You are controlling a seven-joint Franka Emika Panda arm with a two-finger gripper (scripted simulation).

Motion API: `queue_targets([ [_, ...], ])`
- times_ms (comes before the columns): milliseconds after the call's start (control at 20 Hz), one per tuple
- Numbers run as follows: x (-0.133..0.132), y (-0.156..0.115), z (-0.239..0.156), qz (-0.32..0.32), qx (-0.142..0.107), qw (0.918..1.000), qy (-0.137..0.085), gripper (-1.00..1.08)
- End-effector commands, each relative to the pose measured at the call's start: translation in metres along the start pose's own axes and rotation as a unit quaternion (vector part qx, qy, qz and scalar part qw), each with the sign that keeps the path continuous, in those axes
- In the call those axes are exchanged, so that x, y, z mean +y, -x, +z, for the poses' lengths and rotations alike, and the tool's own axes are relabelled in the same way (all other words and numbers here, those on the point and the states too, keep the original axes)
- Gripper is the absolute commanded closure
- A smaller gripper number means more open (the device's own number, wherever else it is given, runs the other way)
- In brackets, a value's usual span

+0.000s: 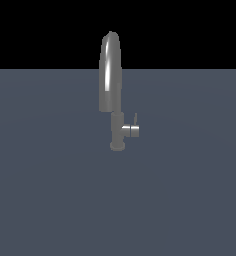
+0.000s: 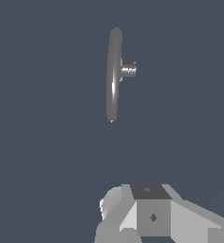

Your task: Turn on the faucet by rotating a designated handle.

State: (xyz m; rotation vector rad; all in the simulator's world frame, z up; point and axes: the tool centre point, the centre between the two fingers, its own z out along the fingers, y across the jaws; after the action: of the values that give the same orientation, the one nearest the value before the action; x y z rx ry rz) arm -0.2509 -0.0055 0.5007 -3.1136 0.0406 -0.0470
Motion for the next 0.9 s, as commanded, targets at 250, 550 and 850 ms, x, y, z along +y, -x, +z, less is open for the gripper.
queue_targets([
  [250,0.0,-0.004,0.001,0.004,-0.004,1.0,-0.004,1.08],
  [550,0.0,-0.017,0.004,0.022,-0.02,0.9994,-0.02,1.08],
  [850,0.001,-0.042,0.011,0.053,-0.047,0.9963,-0.048,1.08],
])
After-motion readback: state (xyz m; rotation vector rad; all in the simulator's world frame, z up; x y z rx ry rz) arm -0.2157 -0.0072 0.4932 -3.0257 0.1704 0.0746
